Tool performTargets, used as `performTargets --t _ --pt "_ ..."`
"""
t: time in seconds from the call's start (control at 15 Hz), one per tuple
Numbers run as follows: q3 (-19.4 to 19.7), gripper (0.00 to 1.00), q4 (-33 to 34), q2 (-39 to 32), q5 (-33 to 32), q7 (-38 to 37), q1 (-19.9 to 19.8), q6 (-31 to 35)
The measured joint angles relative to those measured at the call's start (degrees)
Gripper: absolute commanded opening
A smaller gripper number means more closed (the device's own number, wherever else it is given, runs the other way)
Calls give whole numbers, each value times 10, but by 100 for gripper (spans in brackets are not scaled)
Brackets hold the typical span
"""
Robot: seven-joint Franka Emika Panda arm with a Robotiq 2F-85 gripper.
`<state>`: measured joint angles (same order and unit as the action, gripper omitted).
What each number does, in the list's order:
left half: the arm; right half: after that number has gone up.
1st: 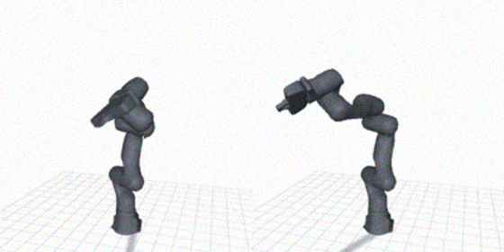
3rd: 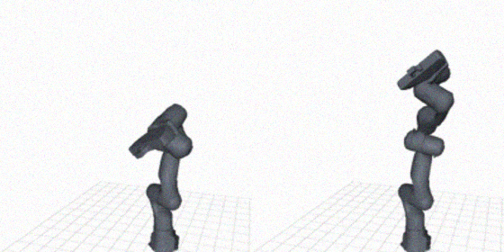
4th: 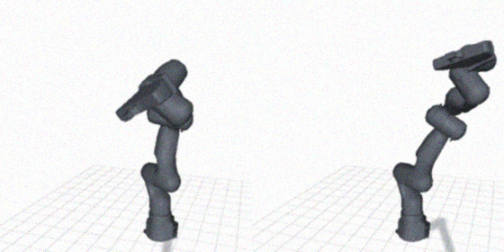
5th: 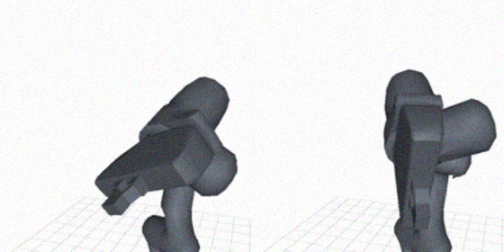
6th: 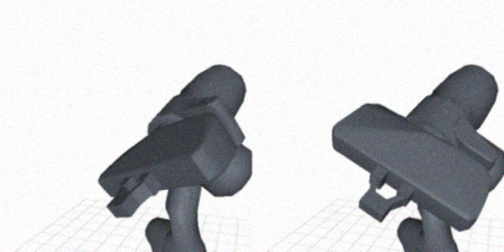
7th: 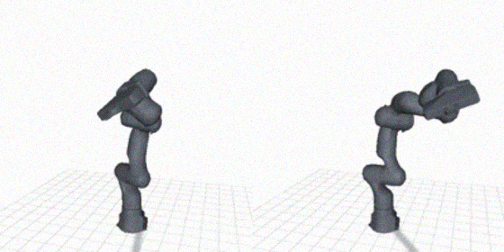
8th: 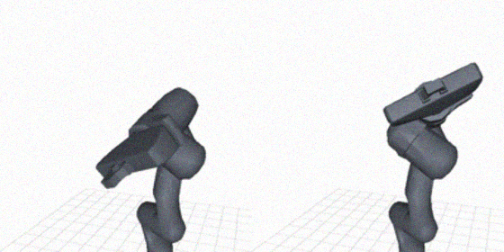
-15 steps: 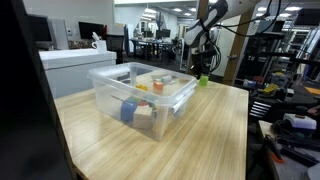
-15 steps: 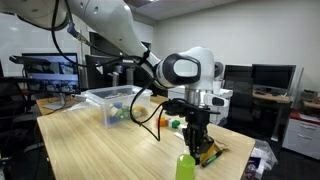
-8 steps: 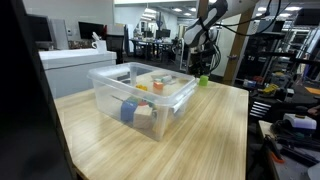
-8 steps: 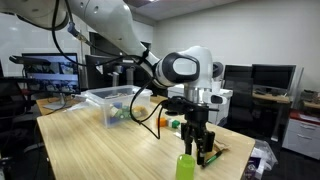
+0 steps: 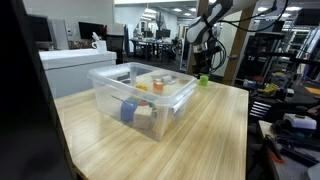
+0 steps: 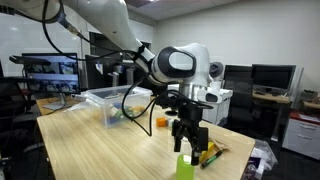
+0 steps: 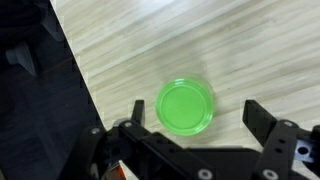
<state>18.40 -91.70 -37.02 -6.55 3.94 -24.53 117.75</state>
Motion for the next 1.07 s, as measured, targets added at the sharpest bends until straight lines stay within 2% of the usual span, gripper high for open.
performTargets --t 0.07,0.13,0.2,0.47,0.53,1.07 --pt "0 100 -5 0 0 0 0 0" --pt "0 93 -11 0 -2 0 0 0" --pt "0 74 -14 0 -4 0 0 1" --pt "0 42 -24 0 -10 0 0 13" --pt "0 37 -24 0 -10 0 0 16" --pt "-5 33 -24 19 -11 0 11 18"
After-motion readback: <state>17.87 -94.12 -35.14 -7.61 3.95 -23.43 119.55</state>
